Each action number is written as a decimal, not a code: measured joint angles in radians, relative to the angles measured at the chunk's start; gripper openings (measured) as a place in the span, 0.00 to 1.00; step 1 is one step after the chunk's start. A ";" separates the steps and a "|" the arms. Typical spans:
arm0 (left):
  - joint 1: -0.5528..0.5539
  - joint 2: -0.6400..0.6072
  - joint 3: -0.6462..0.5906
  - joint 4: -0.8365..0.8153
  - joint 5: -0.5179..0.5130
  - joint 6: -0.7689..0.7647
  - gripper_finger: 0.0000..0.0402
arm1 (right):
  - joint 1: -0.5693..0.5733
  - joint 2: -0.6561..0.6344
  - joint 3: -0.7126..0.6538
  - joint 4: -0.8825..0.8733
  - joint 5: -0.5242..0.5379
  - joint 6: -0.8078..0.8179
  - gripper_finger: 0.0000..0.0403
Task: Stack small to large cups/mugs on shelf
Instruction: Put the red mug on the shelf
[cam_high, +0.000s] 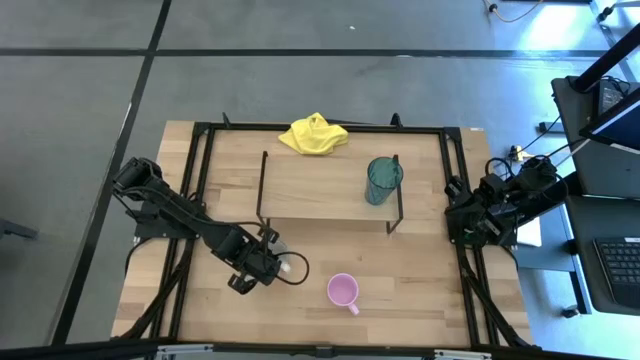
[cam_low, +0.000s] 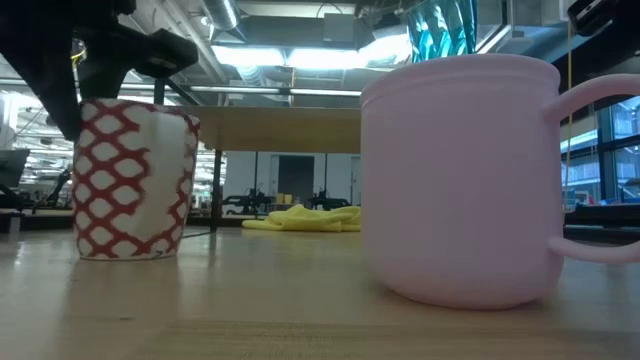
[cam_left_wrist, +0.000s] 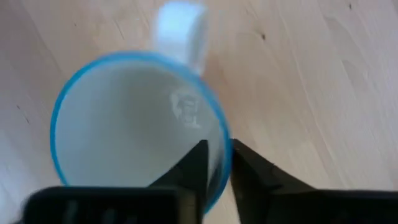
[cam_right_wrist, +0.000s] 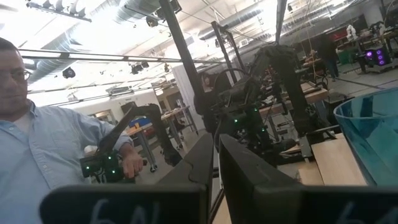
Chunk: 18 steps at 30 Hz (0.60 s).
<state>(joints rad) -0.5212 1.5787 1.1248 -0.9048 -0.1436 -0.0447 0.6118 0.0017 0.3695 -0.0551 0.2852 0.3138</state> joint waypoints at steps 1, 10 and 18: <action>0.000 0.000 0.000 0.001 0.000 0.000 0.09 | 0.000 0.000 0.000 0.000 0.000 0.000 0.07; -0.004 0.000 0.003 0.006 0.008 0.017 0.04 | 0.000 0.000 0.000 0.002 0.001 0.052 0.07; -0.025 0.000 0.134 -0.059 0.035 0.083 0.03 | 0.000 0.000 0.000 0.010 0.001 0.075 0.07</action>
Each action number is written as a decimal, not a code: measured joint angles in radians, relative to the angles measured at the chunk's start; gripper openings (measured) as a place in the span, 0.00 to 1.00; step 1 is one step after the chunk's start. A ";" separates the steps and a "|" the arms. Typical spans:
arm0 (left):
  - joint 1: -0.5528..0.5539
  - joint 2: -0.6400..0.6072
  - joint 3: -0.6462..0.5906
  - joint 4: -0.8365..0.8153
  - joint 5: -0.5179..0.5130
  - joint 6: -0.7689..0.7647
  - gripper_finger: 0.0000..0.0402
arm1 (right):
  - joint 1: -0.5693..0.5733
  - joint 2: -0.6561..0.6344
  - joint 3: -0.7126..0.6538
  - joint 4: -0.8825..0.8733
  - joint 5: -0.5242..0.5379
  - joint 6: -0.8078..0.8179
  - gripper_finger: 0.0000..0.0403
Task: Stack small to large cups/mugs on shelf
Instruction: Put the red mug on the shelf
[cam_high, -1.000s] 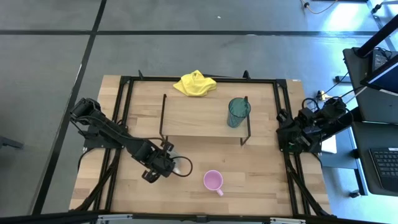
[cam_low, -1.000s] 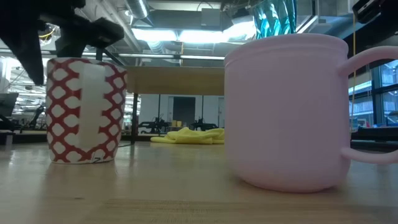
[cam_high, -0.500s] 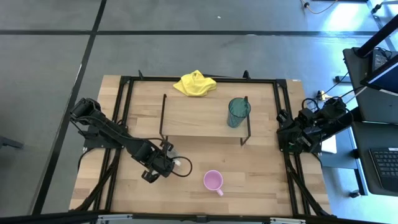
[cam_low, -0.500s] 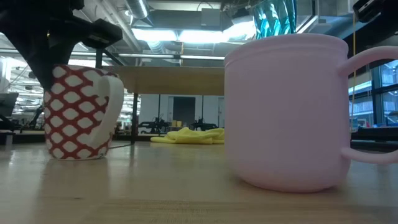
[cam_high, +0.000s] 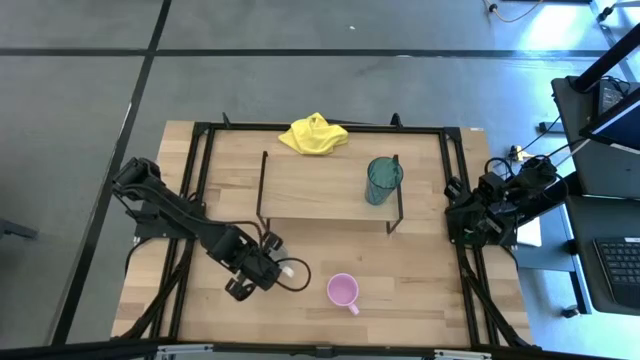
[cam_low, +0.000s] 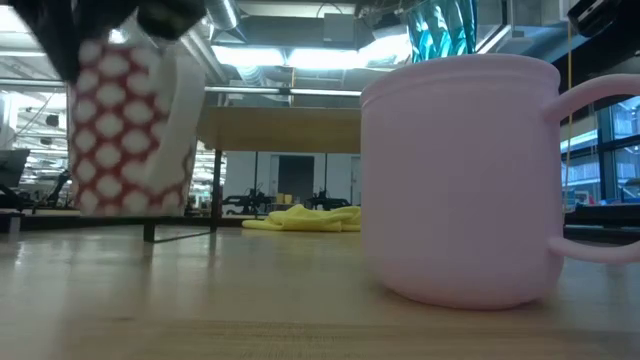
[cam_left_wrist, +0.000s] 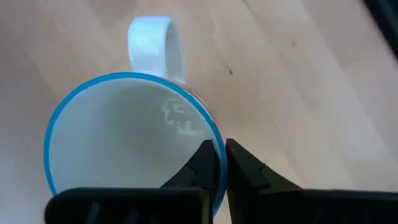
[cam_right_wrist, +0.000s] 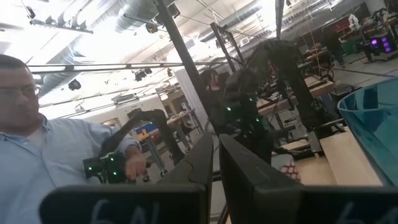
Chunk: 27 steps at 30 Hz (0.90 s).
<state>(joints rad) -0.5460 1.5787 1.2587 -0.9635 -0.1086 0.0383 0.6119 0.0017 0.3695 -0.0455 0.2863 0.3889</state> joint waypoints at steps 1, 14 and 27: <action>-0.001 0.000 0.026 -0.020 -0.010 0.010 0.03 | 0.000 0.000 0.000 0.003 0.000 0.000 0.07; 0.042 0.000 0.466 -0.339 -0.166 0.499 0.03 | 0.000 0.000 0.000 0.004 0.000 -0.005 0.07; 0.331 0.218 0.804 -0.449 -0.168 0.971 0.03 | 0.000 0.000 0.000 0.024 0.011 0.010 0.07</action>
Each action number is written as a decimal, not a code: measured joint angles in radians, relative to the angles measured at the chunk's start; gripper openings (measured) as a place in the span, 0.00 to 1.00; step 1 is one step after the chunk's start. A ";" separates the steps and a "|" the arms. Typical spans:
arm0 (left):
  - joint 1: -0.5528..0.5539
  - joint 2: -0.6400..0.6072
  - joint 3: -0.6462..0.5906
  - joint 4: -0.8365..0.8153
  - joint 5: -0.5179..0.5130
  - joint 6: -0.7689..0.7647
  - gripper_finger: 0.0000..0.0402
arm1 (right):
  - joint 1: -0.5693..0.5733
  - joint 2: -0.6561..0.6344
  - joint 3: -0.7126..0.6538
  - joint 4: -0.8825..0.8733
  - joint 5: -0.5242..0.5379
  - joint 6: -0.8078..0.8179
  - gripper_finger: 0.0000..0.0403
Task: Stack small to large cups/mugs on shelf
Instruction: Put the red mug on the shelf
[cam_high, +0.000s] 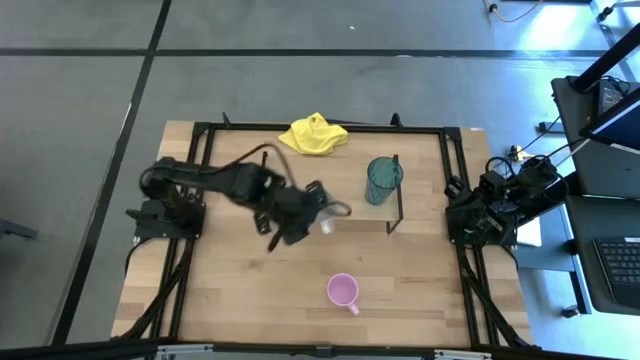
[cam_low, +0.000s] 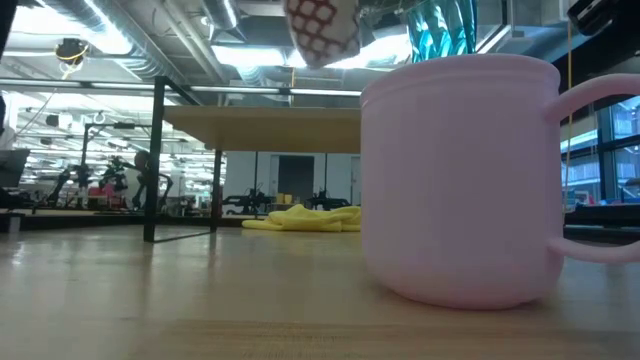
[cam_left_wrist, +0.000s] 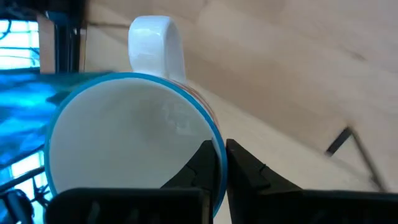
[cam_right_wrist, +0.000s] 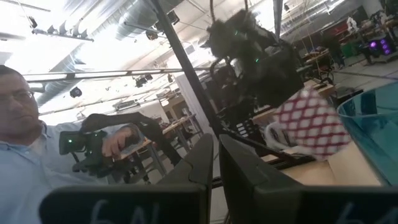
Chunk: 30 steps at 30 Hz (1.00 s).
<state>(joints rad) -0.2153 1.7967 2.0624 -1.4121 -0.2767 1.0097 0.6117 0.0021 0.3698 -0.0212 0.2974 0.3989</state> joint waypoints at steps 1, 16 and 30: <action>0.017 0.018 0.039 -0.021 0.010 0.012 0.03 | 0.000 0.000 0.000 0.000 0.000 0.012 0.07; 0.157 0.032 0.150 -0.067 0.148 -0.042 0.03 | 0.000 0.020 0.001 0.100 0.025 0.309 0.07; 0.185 0.059 0.149 -0.115 0.150 -0.092 0.03 | 0.000 0.107 0.006 0.668 0.124 -0.261 0.07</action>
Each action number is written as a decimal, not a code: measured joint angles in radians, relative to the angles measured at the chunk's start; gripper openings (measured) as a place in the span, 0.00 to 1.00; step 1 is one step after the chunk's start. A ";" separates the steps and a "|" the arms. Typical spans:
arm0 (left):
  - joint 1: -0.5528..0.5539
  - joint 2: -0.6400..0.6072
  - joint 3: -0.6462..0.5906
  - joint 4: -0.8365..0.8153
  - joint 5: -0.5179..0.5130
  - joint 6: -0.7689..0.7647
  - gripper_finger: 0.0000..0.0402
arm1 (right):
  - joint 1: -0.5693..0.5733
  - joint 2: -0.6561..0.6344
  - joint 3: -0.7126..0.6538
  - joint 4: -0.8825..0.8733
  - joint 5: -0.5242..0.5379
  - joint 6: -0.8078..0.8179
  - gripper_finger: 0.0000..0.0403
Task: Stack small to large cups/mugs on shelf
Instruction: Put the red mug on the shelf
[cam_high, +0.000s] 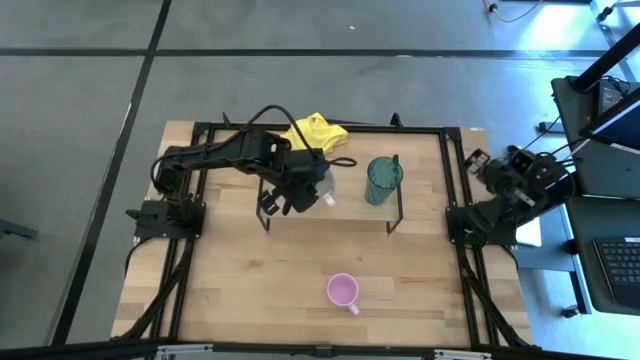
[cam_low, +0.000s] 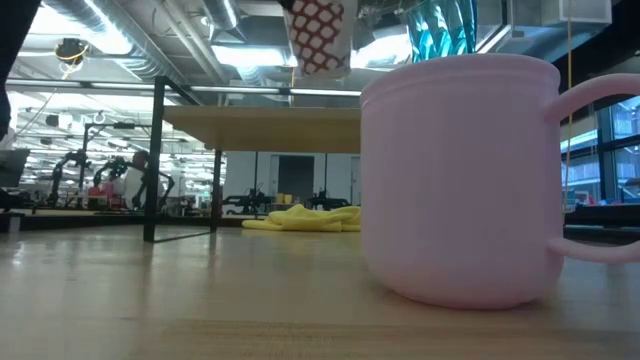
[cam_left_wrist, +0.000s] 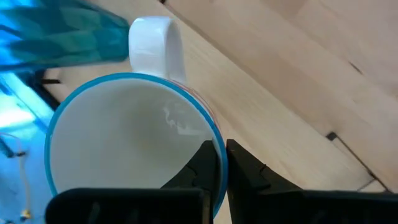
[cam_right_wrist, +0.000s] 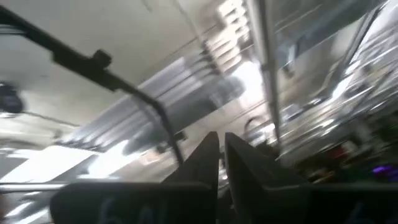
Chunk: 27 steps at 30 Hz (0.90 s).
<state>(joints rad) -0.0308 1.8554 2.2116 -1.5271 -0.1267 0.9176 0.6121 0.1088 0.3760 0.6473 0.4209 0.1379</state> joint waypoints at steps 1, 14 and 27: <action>0.005 0.007 0.000 -0.003 0.008 -0.001 0.03 | 0.000 0.000 0.009 0.010 0.030 -0.044 0.07; 0.049 0.068 0.000 0.023 0.015 0.006 0.03 | 0.000 0.037 0.135 -0.162 0.423 -0.327 0.07; 0.119 0.067 0.000 0.024 0.021 -0.005 0.03 | 0.000 0.271 0.602 -0.690 0.787 -0.326 0.07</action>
<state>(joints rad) 0.0884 1.9224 2.2116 -1.5036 -0.1059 0.9128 0.6119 0.3796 0.9778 -0.0426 1.2074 -0.1883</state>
